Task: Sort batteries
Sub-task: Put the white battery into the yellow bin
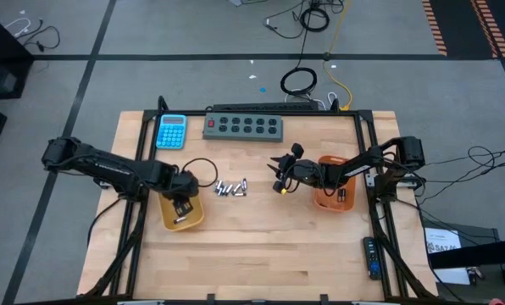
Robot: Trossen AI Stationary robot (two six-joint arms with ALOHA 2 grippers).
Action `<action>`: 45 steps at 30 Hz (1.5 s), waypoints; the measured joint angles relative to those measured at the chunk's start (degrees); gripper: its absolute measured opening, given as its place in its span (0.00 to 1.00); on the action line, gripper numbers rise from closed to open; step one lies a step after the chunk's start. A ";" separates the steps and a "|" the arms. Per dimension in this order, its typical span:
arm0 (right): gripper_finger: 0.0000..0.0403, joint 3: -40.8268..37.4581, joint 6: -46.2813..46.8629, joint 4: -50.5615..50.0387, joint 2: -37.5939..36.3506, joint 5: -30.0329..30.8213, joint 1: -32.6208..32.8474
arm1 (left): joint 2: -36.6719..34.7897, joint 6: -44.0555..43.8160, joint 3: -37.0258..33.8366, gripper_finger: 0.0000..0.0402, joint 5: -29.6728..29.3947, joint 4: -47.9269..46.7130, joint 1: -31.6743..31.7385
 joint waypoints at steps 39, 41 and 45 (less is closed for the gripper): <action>0.28 0.00 -0.73 1.27 0.00 -0.33 -0.22 | 12.35 16.65 4.51 0.44 -2.52 21.36 9.75; 0.28 0.00 -1.02 1.42 0.00 -0.33 -0.26 | 13.05 18.22 4.51 0.44 -2.61 22.20 10.05; 0.28 0.00 -1.27 1.61 0.00 -0.33 -0.24 | 14.83 18.63 6.05 0.44 -2.59 22.17 11.24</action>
